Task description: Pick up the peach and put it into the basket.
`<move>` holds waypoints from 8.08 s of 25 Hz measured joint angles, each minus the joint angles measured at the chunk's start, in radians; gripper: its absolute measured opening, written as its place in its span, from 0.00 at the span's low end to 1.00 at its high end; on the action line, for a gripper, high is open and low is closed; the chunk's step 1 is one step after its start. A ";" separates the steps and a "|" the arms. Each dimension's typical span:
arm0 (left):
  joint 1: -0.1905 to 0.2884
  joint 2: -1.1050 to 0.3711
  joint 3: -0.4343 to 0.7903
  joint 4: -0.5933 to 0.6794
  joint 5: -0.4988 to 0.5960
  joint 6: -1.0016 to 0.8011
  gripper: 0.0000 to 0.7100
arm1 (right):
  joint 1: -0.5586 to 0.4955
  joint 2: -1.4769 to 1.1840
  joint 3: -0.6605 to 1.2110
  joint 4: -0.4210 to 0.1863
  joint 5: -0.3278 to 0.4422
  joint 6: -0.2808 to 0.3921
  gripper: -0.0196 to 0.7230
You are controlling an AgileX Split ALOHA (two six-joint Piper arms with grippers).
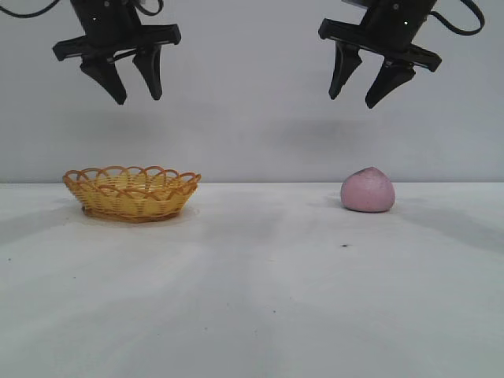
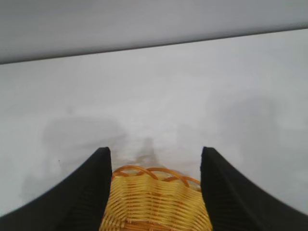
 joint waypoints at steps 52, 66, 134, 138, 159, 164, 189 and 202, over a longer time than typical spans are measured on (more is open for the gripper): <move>-0.099 -0.161 0.766 -0.913 -0.252 0.495 0.00 | -0.011 -0.020 0.000 -0.031 0.102 -0.027 0.55; -0.102 -0.163 0.842 -1.022 -0.311 0.542 0.21 | -0.011 -0.020 0.000 0.005 0.102 -0.043 0.55; 0.124 -2.050 1.456 0.150 0.390 0.001 0.46 | -0.011 -0.020 0.000 0.030 0.244 -0.076 0.49; 0.124 -2.181 1.456 0.148 0.390 0.011 0.46 | -0.011 0.009 0.000 0.018 0.268 -0.072 0.49; 0.191 -2.193 1.461 0.123 0.392 0.016 0.46 | 0.042 0.083 0.000 -0.043 0.177 -0.067 0.03; 0.192 -2.193 1.461 0.123 0.392 0.016 0.46 | 0.179 -0.066 -0.004 -0.026 0.313 -0.119 0.03; 0.192 -2.193 1.461 0.123 0.392 0.018 0.46 | 0.348 0.083 0.000 -0.047 0.426 -0.028 0.66; 0.192 -2.193 1.461 0.123 0.392 0.018 0.46 | -0.016 -0.023 0.000 -0.330 0.394 0.220 0.63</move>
